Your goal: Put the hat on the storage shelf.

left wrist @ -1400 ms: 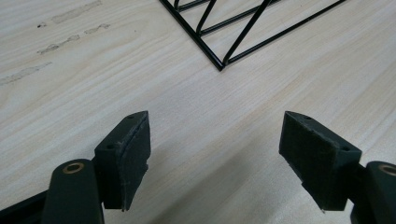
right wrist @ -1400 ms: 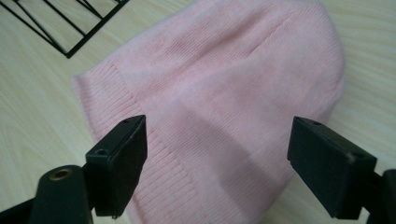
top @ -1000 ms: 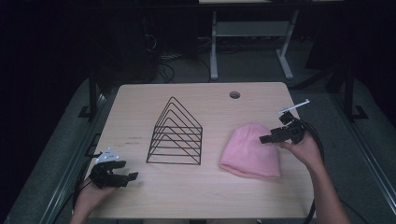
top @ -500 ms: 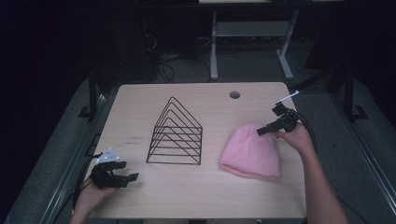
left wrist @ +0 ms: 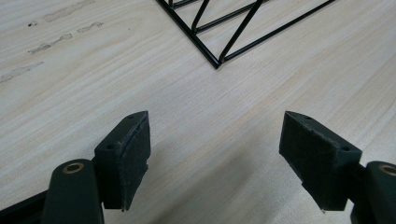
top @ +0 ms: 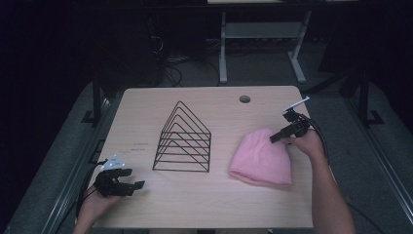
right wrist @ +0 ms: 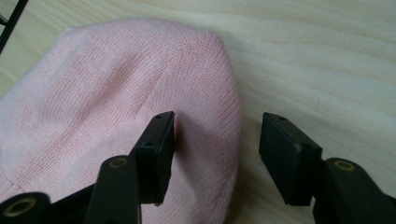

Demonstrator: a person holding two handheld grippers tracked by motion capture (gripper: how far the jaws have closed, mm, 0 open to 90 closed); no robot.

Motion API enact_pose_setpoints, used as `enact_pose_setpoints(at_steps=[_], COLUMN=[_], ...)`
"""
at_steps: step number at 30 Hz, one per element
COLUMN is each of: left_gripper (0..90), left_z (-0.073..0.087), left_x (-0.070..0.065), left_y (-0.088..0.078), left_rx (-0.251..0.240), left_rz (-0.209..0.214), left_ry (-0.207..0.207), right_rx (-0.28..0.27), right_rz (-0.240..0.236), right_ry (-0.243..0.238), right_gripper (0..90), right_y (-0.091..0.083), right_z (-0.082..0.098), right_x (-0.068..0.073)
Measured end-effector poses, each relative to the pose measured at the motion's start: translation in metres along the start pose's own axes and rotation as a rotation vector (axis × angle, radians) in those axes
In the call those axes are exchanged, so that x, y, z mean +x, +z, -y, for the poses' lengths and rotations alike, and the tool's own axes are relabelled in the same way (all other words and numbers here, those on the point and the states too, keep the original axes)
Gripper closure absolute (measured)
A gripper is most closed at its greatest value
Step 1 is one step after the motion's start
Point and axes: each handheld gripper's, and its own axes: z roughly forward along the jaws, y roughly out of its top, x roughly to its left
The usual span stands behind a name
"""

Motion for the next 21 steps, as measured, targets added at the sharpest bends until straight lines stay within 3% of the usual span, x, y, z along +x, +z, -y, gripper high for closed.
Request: enact_pose_setpoints(at_steps=[3, 7, 13, 14, 16, 21], left_gripper=[25.0, 25.0, 24.9, 25.0, 25.0, 25.0], left_z=[0.0002, 0.0004, 0.0003, 0.0004, 0.0005, 0.0007], left_x=[-0.0003, 0.0003, -0.0003, 0.0001, 0.0001, 0.0005], left_y=[-0.0001, -0.0019, -0.0009, -0.0011, -0.0013, -0.0023], left_rx=[-0.001, 0.000, -0.002, -0.001, -0.002, -0.005], left_rz=[0.002, 0.001, 0.005, 0.004, 0.004, 0.005], left_ry=[0.000, -0.001, -0.001, -0.001, -0.002, -0.007], right_rx=[0.003, 0.012, 0.019, 0.001, -0.011, -0.028], right_rz=[-0.005, -0.027, -0.058, -0.086, -0.108, -0.137], right_ry=[0.001, -0.013, -0.005, 0.000, -0.001, -0.009], right_gripper=[46.8, 56.6, 64.1, 72.3, 76.2, 79.0], right_y=[0.0021, 0.0041, 0.0053, 0.0053, 0.0049, 0.0009], right_z=[-0.0007, -0.0014, 0.0007, 0.0032, 0.0053, 0.0085], right_x=[0.0003, 0.0016, 0.0019, 0.0014, 0.0013, 0.0054])
